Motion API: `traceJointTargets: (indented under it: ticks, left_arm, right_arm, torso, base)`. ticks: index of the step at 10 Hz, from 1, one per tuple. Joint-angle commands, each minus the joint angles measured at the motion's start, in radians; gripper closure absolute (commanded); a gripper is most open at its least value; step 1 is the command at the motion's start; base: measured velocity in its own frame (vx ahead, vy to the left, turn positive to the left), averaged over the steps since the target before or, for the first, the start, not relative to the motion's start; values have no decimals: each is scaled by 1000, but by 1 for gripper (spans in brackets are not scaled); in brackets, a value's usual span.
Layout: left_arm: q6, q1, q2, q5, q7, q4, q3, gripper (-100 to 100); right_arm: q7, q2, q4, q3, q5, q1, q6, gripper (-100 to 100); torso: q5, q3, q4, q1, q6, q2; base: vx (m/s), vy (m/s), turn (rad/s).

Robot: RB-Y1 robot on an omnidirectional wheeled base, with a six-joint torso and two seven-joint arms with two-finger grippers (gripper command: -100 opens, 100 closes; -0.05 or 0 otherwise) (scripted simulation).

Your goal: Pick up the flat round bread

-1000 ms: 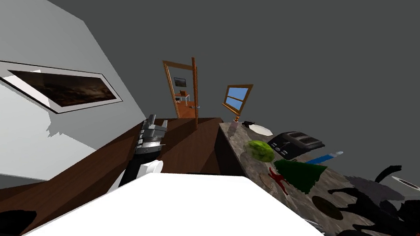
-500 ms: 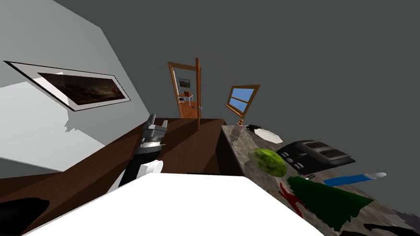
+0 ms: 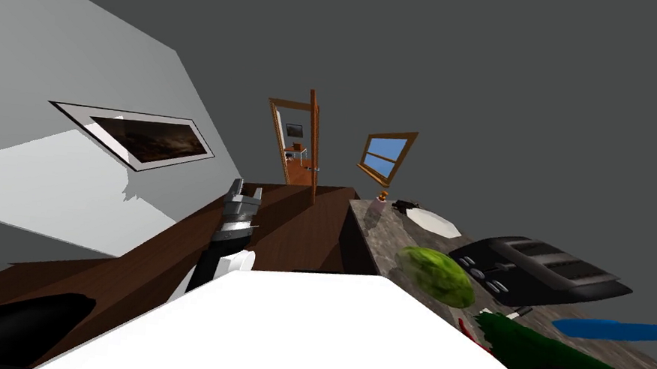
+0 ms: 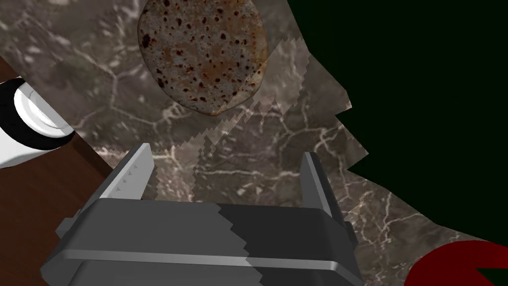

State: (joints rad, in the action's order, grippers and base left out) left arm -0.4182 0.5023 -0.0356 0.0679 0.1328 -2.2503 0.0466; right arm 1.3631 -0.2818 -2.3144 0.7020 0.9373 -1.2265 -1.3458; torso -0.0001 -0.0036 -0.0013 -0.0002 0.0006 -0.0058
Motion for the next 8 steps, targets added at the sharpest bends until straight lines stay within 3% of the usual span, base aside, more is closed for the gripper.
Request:
traceJointTargets:
  ticks: [1,3,4,5,6,8]
  left_arm:
    - [0,0,0,0,0,0,0,0]
    - [0,0,0,0,0,0,0,0]
    - [0,0,0,0,0,0,0,0]
    - [0,0,0,0,0,0,0,0]
    - [0,0,0,0,0,0,0,0]
    - [0,0,0,0,0,0,0,0]
  right_arm:
    - [35,-11,11,6,18,-6,-47,-100]
    - [57,-16,18,8,34,-12,-77,-100]
    - [50,-12,15,3,24,-9,-65,-100]
    - [53,-12,16,3,25,-9,-68,0]
    - [35,-8,46,-8,12,5,-53,-100]
    - [12,-3,87,-23,-4,23,-33,-100]
  torso:
    - [0,0,0,0,0,0]
    - [0,-1,0,-1,0,-2]
    - [0,-1,0,0,0,-2]
    - [0,1,0,1,0,1]
    - [0,2,1,2,0,4]
    - [-1,3,1,1,0,5]
  base:
    - [108,-46,125]
    - [116,-44,120]
    - [46,-21,18]
    - [9,-5,-2]
    - [9,5,0]
    - [8,13,2]
